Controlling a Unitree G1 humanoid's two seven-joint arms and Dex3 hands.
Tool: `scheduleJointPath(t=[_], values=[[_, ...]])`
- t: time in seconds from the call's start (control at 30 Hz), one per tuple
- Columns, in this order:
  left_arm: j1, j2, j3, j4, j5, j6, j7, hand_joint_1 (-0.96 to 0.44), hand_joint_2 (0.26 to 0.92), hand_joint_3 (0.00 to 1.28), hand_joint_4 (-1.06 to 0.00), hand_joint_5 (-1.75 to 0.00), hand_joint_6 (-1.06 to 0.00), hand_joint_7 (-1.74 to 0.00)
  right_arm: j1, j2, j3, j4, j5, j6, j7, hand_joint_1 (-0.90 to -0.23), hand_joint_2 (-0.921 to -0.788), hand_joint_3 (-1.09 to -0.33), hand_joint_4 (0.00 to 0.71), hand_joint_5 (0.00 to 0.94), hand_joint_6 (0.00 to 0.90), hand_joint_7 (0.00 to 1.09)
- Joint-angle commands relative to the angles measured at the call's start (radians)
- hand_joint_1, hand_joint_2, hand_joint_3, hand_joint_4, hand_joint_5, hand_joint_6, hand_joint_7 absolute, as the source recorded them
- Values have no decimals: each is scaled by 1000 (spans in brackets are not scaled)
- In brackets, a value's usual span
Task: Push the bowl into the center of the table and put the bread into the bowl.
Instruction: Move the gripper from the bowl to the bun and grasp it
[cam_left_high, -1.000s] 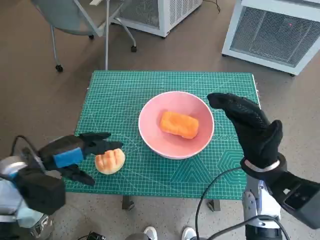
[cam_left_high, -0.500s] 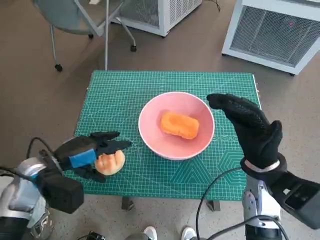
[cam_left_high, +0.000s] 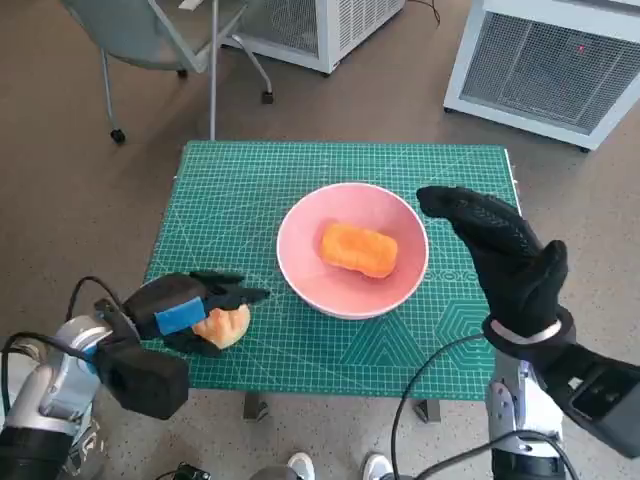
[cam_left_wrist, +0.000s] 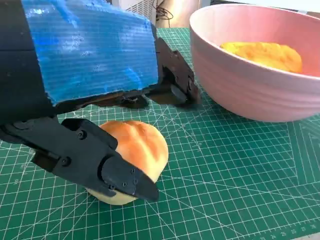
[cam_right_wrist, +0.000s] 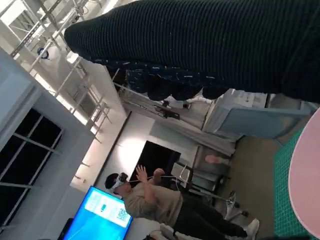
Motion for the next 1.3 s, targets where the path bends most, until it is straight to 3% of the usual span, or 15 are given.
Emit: scheduleJointPath(t=[0.03,0.53,1.3], values=[[-18,5,-8,5,16,-13,19,-1,918,136,-631,-1212,-532,-1128,16,-10,-6,6,6,13,6,-634,-921,-729,-1,-1,-1,337],[16,41,21,-73,-58,32,-65,1,920,128,-627,-1296,-564,-1170,16,-7,-5,8,4,11,2,-631,-921,-731,-1,-1,-1,334],[-11,48,146,-78,-155,13,-14,1,920,101,-672,-1248,-578,-1153,24,-3,-6,6,0,2,1,-626,-921,-731,-1,-1,-1,335]])
